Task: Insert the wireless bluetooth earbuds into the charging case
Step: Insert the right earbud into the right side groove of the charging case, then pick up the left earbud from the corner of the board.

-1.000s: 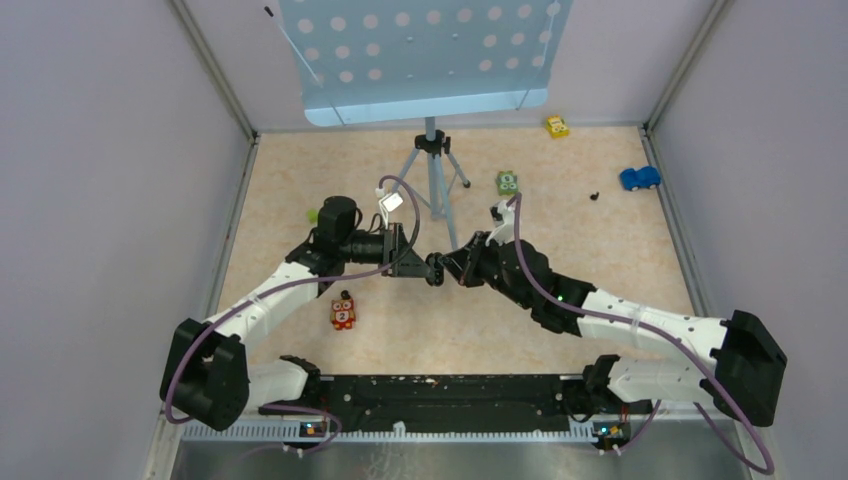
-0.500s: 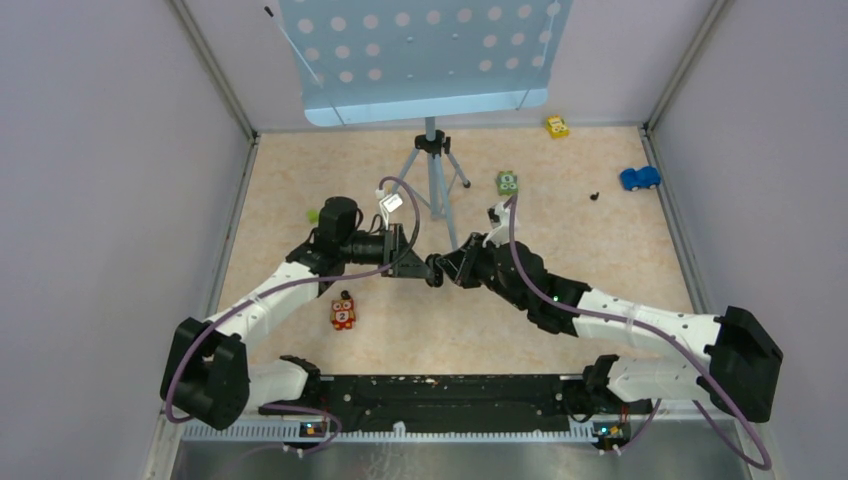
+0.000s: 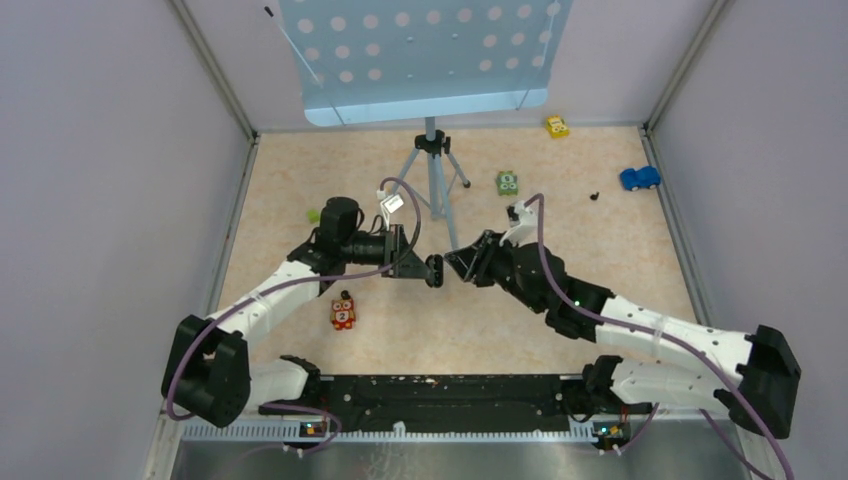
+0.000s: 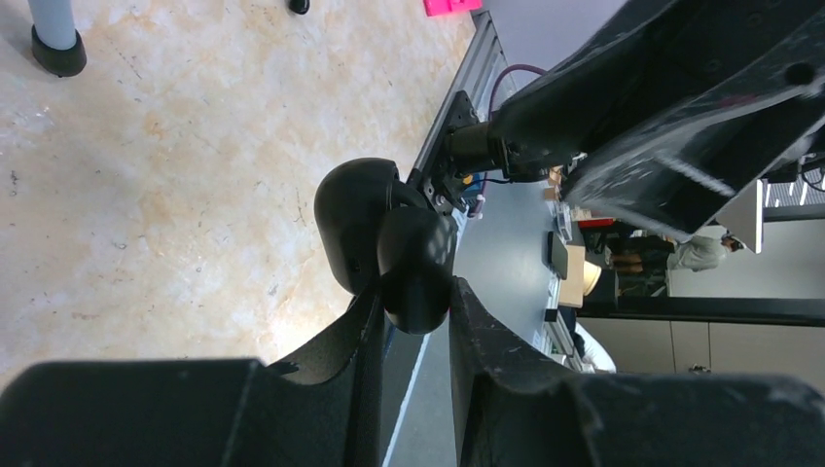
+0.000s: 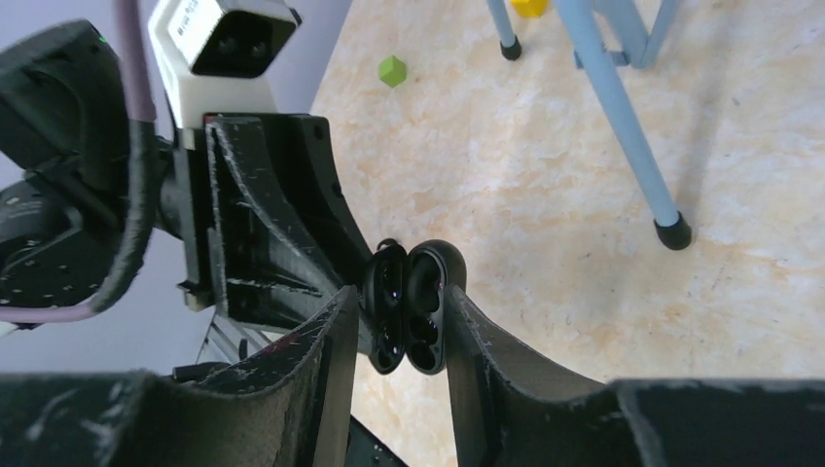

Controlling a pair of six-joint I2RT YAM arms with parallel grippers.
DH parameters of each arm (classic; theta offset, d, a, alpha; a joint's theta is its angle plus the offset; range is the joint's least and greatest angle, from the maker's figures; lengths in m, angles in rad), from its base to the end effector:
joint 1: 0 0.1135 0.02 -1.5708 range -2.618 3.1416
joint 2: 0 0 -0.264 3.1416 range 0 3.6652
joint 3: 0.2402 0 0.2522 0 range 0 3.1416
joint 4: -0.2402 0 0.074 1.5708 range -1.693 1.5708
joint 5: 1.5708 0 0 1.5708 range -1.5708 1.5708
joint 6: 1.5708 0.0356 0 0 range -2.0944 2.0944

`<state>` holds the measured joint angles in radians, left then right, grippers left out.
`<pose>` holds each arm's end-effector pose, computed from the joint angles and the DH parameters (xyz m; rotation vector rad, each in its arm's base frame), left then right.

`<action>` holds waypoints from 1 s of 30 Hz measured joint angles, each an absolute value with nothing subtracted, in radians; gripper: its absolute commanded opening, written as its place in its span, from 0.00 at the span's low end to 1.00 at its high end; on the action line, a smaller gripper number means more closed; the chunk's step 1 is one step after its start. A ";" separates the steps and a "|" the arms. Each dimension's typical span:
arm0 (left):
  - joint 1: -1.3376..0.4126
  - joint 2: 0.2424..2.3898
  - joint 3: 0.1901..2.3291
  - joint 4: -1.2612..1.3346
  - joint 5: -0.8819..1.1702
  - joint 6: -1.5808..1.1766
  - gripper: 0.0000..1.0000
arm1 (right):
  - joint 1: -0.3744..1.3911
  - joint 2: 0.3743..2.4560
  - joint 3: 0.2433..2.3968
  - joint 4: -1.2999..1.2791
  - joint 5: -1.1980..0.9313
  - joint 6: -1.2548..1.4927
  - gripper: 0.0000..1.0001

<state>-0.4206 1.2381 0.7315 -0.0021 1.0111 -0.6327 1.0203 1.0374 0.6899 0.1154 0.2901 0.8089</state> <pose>0.2234 -0.1330 0.2514 0.4653 2.2014 -1.6557 0.1351 0.2007 0.2889 0.0180 1.9190 1.0251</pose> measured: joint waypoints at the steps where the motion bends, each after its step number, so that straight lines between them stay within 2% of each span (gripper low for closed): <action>1: -0.421 1.239 0.732 -0.003 1.006 -0.629 0.00 | 1.020 1.008 0.690 0.094 0.303 0.810 0.39; 7: -0.386 1.247 0.761 -0.064 1.002 -0.599 0.00 | 1.020 0.831 0.673 -0.013 0.403 0.812 0.41; 14: -0.041 1.206 0.748 -0.162 1.068 -0.579 0.00 | 1.020 0.851 0.623 -0.033 0.379 0.816 0.45; 19: 0.052 1.129 0.749 -0.225 0.973 -0.596 0.00 | 1.039 1.082 0.607 0.052 0.275 0.823 0.46; 25: 0.077 1.087 0.822 -0.303 0.832 -0.625 0.00 | 1.156 1.485 0.867 0.090 0.205 0.731 0.46; 30: 0.080 1.089 0.915 -0.357 0.743 -0.629 0.00 | 1.182 1.680 1.012 0.216 0.161 0.665 0.46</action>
<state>0.0799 1.0893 0.9154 -0.3569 0.7429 -0.6292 1.1820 1.6798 1.0122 0.2165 0.1608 0.6651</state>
